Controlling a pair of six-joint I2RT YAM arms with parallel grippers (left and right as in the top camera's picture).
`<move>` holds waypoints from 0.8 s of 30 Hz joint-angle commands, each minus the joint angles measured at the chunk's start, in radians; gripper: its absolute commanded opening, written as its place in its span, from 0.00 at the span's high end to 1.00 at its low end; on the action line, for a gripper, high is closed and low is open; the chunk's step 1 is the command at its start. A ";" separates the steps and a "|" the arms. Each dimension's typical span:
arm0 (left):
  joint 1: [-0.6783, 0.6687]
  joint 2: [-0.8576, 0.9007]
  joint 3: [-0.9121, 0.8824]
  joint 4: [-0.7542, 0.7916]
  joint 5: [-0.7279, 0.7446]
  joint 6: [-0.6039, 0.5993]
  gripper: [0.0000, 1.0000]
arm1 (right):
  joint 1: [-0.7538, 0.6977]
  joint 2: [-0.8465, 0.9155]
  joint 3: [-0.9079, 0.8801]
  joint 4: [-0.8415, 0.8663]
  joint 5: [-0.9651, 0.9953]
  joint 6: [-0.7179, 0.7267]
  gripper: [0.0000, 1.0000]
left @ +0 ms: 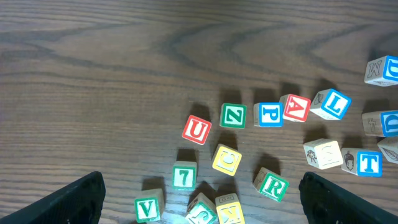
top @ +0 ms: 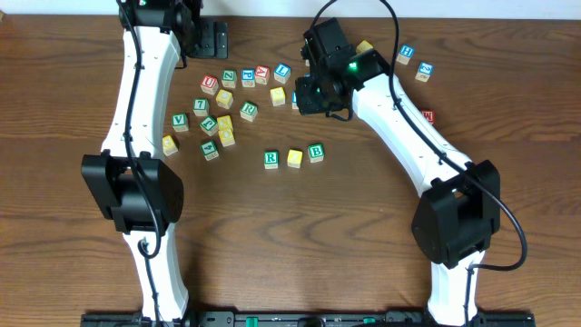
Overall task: Spell out ROBOT
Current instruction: 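Raise the right gripper and move it back to the right side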
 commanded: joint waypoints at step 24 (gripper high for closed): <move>0.001 -0.022 0.020 -0.002 0.002 -0.024 0.02 | -0.304 -0.156 0.007 -0.109 -0.163 -0.126 0.58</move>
